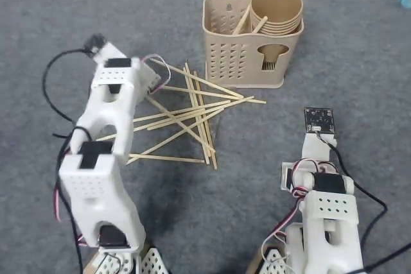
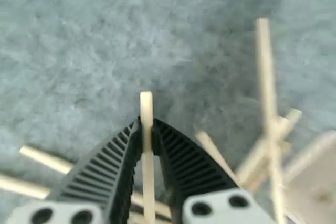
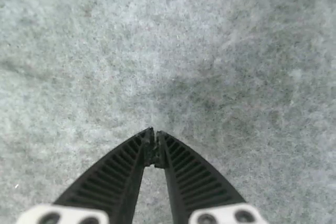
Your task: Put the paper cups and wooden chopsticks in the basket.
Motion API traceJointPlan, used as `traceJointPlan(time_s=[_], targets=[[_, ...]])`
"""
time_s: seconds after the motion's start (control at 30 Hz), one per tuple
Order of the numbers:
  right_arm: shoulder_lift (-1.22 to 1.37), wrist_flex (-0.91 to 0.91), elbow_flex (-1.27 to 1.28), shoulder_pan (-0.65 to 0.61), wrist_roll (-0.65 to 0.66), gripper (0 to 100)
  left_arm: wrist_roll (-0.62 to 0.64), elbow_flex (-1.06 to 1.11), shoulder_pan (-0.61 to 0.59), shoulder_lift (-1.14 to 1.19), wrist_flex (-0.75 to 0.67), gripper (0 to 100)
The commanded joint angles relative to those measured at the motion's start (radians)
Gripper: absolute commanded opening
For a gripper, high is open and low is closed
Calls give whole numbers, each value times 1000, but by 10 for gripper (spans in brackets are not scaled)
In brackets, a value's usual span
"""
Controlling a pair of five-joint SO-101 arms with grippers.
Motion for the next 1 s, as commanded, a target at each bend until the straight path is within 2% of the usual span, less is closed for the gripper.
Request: traceJointPlan(time_s=[0.0,0.17,0.27,0.37,0.6,0.83,0.97], targets=[[-22,-12,-3,1,15,9,-57,-24,3,-262,101,13],[-22,-10,-3,1,15,9,-127,5,9,-476,193,13],[-22,-10,-3,2,15,9,-172,102,11,-595,180,13],[-22,-10,-3,2,15,9,-252,271,25,-724,91,13],[-22,-10,-3,2,15,9,-354,647,26,-1053,-377,13],[-21,-10,-3,2,15,9,-382,685,71,-1206,-819,13],[-21,-10,-3,4,14,9,-568,684,161,-1212,-1076,13]])
